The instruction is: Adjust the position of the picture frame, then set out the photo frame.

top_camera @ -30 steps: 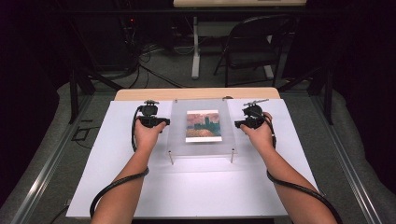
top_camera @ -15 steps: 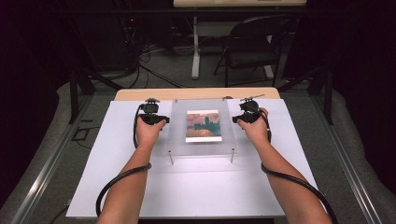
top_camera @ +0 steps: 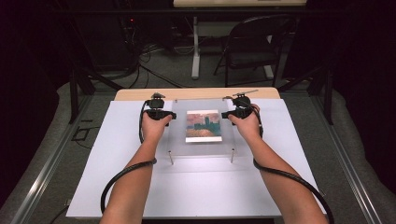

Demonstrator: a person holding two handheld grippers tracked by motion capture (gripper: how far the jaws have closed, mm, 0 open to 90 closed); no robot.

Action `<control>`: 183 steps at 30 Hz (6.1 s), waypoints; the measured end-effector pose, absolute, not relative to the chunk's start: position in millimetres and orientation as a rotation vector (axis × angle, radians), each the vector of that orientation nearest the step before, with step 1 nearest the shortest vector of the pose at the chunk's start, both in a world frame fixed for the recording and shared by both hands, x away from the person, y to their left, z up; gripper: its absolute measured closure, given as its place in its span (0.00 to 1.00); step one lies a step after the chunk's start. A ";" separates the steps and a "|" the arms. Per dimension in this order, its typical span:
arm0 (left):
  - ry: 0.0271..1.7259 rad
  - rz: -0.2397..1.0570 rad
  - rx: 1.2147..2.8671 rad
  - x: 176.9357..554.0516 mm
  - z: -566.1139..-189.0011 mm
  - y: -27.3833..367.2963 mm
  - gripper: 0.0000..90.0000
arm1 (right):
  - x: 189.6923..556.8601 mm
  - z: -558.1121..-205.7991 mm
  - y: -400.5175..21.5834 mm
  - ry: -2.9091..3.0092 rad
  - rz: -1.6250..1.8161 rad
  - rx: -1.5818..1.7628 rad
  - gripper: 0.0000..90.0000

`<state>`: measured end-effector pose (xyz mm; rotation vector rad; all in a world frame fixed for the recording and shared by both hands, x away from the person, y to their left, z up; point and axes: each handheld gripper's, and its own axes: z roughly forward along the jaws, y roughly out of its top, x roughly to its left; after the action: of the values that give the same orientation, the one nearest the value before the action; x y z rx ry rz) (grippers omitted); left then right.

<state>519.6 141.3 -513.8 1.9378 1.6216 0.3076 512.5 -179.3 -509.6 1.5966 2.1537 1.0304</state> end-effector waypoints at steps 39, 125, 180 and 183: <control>1.582 0.179 1.964 522.6 -519.4 123.8 0.36 | 522.3 -517.7 -176.1 2.295 0.986 1.726 0.39; 1.541 0.137 1.847 488.5 -459.3 140.2 0.57 | 485.9 -464.3 -186.4 2.198 1.085 1.740 0.56; 1.172 0.232 1.923 355.8 -399.4 171.8 0.81 | 349.8 -404.6 -209.2 2.275 1.242 1.335 0.76; 1.169 0.228 1.927 353.3 -399.3 172.5 0.81 | 347.0 -404.0 -209.2 2.285 1.241 1.329 0.76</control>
<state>353.3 172.5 -399.3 1.9272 1.1688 0.2278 347.0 -209.2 -404.0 1.3291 2.2847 1.2406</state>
